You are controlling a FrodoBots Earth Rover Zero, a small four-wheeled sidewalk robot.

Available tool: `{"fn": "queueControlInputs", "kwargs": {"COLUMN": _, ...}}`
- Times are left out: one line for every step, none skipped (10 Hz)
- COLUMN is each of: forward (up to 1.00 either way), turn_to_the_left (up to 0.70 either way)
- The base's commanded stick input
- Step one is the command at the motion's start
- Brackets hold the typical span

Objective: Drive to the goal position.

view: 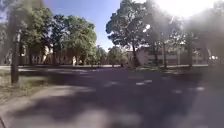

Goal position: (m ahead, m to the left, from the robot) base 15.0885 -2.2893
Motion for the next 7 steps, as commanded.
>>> {"fn": "queueControlInputs", "kwargs": {"forward": 0.45, "turn_to_the_left": 0.00}}
{"fn": "queueControlInputs", "kwargs": {"forward": 0.45, "turn_to_the_left": 0.00}}
{"fn": "queueControlInputs", "kwargs": {"forward": 0.45, "turn_to_the_left": 0.00}}
{"fn": "queueControlInputs", "kwargs": {"forward": 0.45, "turn_to_the_left": 0.00}}
{"fn": "queueControlInputs", "kwargs": {"forward": 0.45, "turn_to_the_left": 0.00}}
{"fn": "queueControlInputs", "kwargs": {"forward": 0.45, "turn_to_the_left": 0.00}}
{"fn": "queueControlInputs", "kwargs": {"forward": 0.45, "turn_to_the_left": 0.00}}
